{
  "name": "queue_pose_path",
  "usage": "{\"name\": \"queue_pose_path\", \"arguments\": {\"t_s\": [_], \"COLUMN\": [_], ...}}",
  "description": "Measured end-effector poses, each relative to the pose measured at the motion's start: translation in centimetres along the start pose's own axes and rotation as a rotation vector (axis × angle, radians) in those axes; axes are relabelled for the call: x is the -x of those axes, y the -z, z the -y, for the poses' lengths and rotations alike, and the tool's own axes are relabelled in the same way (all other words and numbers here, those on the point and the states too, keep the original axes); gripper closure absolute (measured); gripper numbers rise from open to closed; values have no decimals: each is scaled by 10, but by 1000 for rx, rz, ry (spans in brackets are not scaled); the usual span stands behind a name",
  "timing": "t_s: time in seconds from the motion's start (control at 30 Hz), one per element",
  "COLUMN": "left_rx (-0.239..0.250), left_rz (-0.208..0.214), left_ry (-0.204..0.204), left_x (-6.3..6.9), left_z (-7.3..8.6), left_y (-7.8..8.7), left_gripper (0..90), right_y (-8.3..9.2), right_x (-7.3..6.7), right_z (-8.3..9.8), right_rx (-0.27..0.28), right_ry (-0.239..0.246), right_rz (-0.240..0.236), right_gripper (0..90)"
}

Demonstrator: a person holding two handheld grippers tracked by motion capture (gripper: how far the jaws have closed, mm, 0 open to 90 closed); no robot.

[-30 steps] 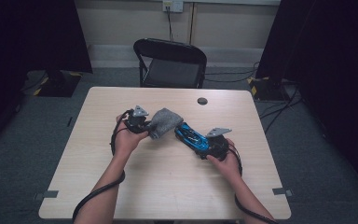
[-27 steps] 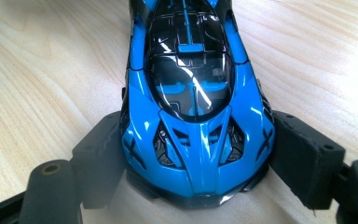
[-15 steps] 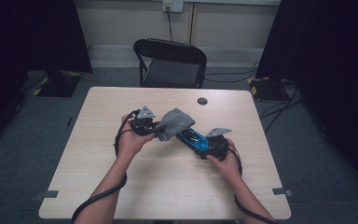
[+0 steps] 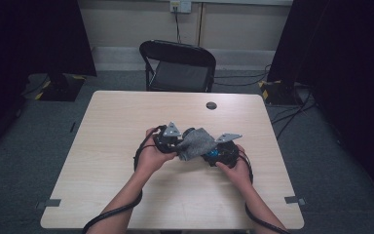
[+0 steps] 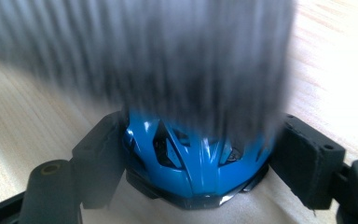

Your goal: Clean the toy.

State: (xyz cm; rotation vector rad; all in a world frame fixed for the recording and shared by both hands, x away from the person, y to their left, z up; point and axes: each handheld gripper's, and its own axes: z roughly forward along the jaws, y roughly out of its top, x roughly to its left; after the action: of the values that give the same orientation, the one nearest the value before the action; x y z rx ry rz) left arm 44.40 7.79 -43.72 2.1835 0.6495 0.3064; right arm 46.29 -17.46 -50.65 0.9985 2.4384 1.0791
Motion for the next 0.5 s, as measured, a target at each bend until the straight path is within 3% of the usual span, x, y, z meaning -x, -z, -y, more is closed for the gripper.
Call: {"name": "queue_pose_path", "arguments": {"t_s": [0.1, 0.27, 0.5], "left_rx": [-16, -64, -86], "left_rz": [17, 16, -7], "left_ry": [-11, -79, -73], "left_x": [5, 11, 6], "left_z": [1, -3, -3], "left_y": [-9, -20, -26], "left_gripper": [733, 733, 732], "right_y": [0, 0, 0], "right_x": [0, 0, 0], "right_z": [0, 0, 0], "right_rx": [0, 1, 0], "right_ry": [0, -1, -1], "right_rz": [0, 0, 0], "right_gripper": [234, 234, 234]}}
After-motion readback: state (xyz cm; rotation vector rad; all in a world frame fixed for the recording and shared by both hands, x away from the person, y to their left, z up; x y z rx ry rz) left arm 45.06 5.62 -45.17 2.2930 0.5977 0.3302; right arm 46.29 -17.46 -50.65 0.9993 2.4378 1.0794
